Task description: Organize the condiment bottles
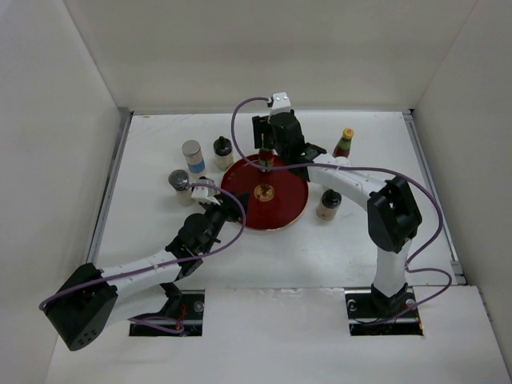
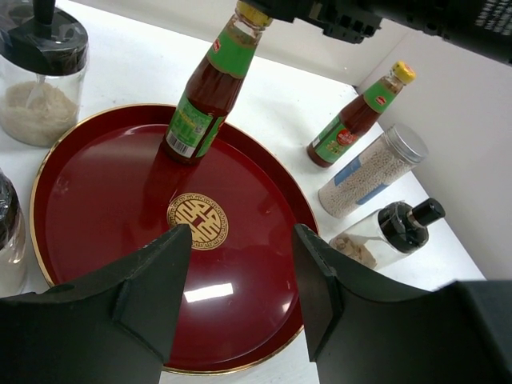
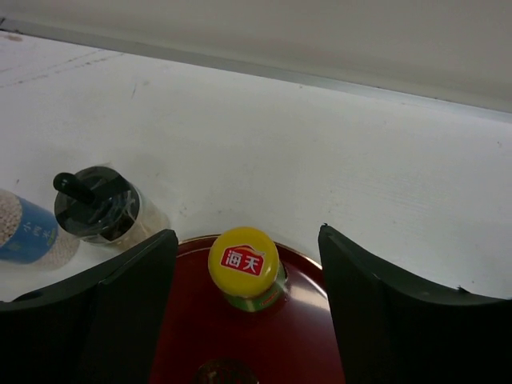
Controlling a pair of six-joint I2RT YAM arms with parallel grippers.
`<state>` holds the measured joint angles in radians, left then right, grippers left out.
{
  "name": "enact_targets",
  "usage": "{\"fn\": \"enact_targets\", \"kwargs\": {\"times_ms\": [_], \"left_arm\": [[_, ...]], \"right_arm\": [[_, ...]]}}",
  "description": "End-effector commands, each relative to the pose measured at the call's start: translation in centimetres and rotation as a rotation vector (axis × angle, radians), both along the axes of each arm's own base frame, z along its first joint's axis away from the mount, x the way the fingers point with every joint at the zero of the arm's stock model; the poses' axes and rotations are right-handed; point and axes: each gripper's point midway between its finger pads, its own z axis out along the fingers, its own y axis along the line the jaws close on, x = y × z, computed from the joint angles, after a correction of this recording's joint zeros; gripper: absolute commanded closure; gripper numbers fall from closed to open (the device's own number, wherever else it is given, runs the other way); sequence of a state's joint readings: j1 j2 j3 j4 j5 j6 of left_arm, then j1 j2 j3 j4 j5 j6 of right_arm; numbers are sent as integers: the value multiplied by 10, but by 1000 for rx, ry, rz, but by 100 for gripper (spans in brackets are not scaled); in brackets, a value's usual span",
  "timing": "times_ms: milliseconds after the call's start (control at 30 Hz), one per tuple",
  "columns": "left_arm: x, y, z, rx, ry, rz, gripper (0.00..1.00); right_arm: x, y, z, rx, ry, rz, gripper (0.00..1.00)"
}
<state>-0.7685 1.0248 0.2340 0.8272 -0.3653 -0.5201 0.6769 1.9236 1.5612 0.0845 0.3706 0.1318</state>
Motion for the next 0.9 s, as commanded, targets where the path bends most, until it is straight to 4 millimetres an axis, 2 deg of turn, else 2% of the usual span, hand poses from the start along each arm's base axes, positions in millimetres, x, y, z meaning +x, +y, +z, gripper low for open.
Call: {"fn": "enact_targets", "kwargs": {"times_ms": [0,67,133,200,333,400,433,500,600,867], "left_arm": [[-1,-5,21,-55,-49,-15,49],[0,-3,19,-56,-45,-11,49],[-2,-5,21,-57,-48,-21,49],[-2,-7,21,-56,-48,-24,48],[-3,-13,18,-50,-39,-44,48],[-2,-16,15,-46,-32,-49,48],[-2,-17,14,-45,-31,-51,48],[-3,-18,15,-47,-32,-55,47],[-2,-19,14,-45,-29,-57,47],[-1,-18,12,-42,-25,-52,47]], "right_arm": [[-16,-4,77,123,-134,2,21],[-23,-17,90,144,-146,-10,20],[-24,-48,98,162,-156,-58,20],[-24,-88,100,178,-157,-133,21],[-17,-177,81,179,-126,-344,23],[-15,-216,68,148,-102,-452,22],[-13,-229,60,129,-84,-486,21],[-7,-245,46,95,-47,-522,20],[3,-257,27,69,1,-551,20],[23,-264,-4,46,66,-557,28]]}}
